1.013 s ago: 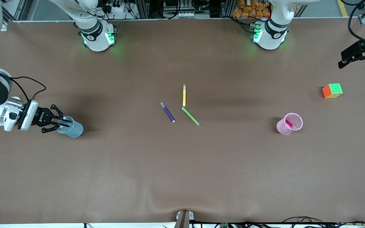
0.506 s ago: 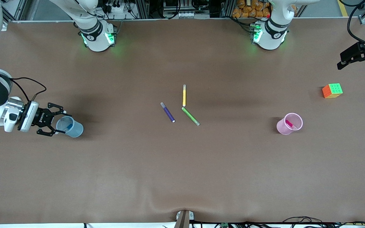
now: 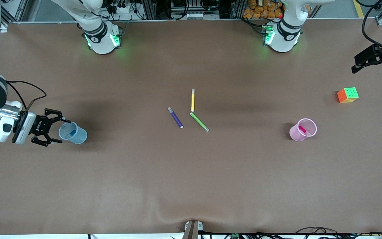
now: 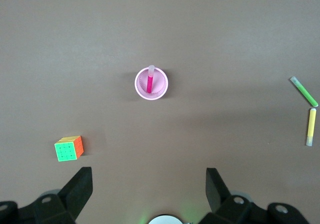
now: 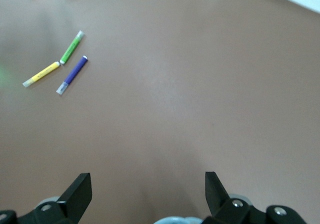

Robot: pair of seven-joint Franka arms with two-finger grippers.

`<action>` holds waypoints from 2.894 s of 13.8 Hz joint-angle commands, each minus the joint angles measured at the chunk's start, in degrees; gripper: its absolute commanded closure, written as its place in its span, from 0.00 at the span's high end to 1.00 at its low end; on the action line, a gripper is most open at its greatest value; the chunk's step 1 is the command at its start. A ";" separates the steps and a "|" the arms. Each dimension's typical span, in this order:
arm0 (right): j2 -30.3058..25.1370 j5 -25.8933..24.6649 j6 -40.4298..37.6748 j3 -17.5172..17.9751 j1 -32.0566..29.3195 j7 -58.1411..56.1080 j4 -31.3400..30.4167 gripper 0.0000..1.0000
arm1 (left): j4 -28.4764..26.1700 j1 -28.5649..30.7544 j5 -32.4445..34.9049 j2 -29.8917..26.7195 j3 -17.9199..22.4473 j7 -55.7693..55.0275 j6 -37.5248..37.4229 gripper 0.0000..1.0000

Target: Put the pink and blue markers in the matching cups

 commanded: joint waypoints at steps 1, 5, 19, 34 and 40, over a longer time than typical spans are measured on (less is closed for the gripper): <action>-4.37 -4.88 -0.54 0.13 0.89 8.48 -0.03 1.00 | 0.43 0.13 0.47 -0.04 -0.34 -0.34 0.17 1.00; -10.43 -11.72 -2.47 0.21 2.47 21.82 0.06 1.00 | 0.69 0.30 0.47 0.57 -0.25 0.45 0.17 1.00; -18.00 -33.80 -24.45 0.22 7.56 74.57 12.88 1.00 | 3.33 0.13 0.56 1.98 -0.61 0.10 -1.05 1.00; -17.66 -38.02 -34.47 -11.62 20.21 89.45 23.61 1.00 | 3.15 0.04 -0.32 2.42 -0.69 0.10 -1.41 1.00; -17.66 -39.86 -34.03 -7.27 16.29 88.75 23.61 1.00 | 3.15 0.04 -0.32 2.51 -0.69 0.10 -1.76 1.00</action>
